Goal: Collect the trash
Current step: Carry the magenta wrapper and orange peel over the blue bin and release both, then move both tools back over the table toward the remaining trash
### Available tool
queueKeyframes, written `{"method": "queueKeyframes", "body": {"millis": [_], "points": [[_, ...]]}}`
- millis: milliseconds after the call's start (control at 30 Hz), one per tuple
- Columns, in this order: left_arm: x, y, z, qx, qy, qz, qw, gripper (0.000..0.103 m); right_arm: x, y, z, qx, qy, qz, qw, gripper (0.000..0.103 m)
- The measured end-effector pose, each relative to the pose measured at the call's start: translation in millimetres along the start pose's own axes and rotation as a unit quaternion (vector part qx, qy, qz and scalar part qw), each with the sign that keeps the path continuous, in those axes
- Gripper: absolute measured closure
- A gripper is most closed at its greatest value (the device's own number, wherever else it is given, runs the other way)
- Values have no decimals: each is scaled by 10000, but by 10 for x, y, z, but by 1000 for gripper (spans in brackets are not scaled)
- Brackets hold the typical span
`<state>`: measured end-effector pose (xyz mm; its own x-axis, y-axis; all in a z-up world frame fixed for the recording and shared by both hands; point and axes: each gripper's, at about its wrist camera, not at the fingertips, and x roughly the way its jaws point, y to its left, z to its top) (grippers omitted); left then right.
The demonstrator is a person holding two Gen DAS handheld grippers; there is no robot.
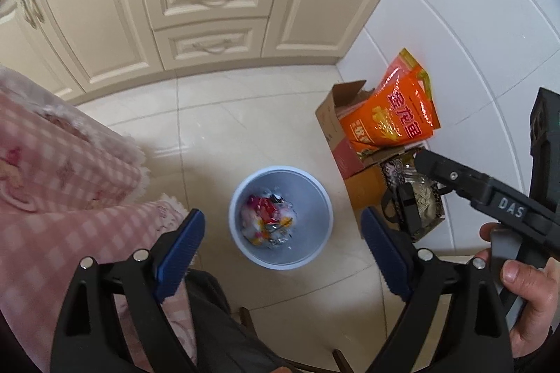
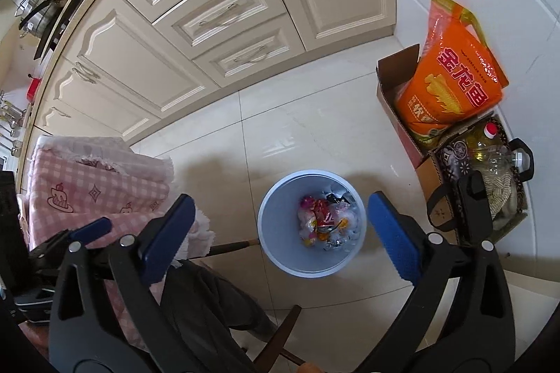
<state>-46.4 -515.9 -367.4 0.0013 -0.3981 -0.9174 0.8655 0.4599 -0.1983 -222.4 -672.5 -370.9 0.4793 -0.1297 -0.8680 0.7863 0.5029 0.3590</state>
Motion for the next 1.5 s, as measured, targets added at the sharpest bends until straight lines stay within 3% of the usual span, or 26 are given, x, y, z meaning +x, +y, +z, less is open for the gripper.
{"method": "queueKeyframes", "body": {"millis": [333, 633, 833, 1000, 1133, 1500], "points": [[-862, 102, 34, 76, -883, 139, 9960, 15, -334, 413, 65, -281, -360, 152, 9988, 6], [-1780, 377, -165, -53, -1894, 192, 9817, 15, -738, 1096, 78, -798, -758, 521, 9926, 6], [-2409, 673, -370, -279, -2537, 406, 9660, 15, -961, 1694, 49, -1268, -953, 870, 9835, 6], [-2942, 951, -582, -524, -3079, 633, 9479, 15, -1141, 2205, -22, -1642, -1087, 1201, 9730, 6], [-3252, 1140, -730, -689, -3349, 807, 9363, 15, -1286, 2629, -108, -1946, -1175, 1489, 9624, 6], [-4020, 1659, -1264, -1328, -3989, 1546, 8941, 13, -1546, 3608, -470, -2761, -1211, 2107, 9299, 6]]}}
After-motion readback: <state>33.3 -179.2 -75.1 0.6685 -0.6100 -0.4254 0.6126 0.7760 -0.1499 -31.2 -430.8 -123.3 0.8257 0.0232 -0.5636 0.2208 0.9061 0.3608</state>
